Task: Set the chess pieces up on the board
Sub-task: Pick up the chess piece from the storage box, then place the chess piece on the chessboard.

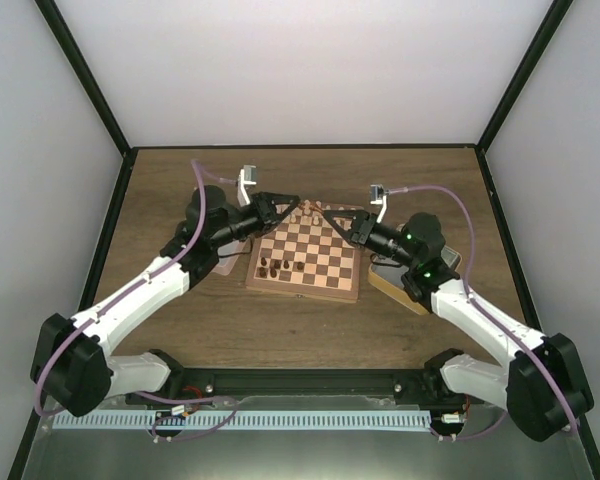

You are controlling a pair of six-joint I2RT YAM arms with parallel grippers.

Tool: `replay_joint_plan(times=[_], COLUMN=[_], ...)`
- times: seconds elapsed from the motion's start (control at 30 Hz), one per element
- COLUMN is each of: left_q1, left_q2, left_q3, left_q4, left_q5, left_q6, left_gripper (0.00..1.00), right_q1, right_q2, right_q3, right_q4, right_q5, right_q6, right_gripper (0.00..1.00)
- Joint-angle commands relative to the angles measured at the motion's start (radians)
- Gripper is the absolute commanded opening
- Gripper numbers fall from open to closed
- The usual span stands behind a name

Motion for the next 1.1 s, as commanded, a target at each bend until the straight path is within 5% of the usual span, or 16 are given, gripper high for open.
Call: replay_joint_plan(times=[0.0, 0.2, 0.4, 0.87, 1.07], left_q1=[0.004, 0.005, 0.005, 0.005, 0.004], left_q2=[-0.063, -0.137, -0.236, -0.357, -0.351], left_q3=[0.038, 0.127, 0.136, 0.151, 0.118], left_q4=[-0.277, -0.609, -0.745, -0.809, -0.719], left_q5=[-0.201, -0.461, -0.581, -0.618, -0.711], left_q6=[0.258, 0.567, 0.680, 0.803, 0.852], left_gripper=[0.04, 0.04, 0.04, 0.04, 0.04], right_q1=[0.008, 0.010, 0.039, 0.266, 0.354], right_q2=[-0.039, 0.007, 0.065, 0.320, 0.498], right_q3=[0.108, 0.247, 0.318, 0.528, 0.664], right_q4=[-0.381, -0.899, -1.142, -1.446, -1.507], right_q5=[0.100, 0.308, 0.530, 0.902, 0.908], right_q6=[-0.250, -0.559, -0.686, -0.775, -0.784], right_gripper=[0.02, 0.03, 0.02, 0.05, 0.04])
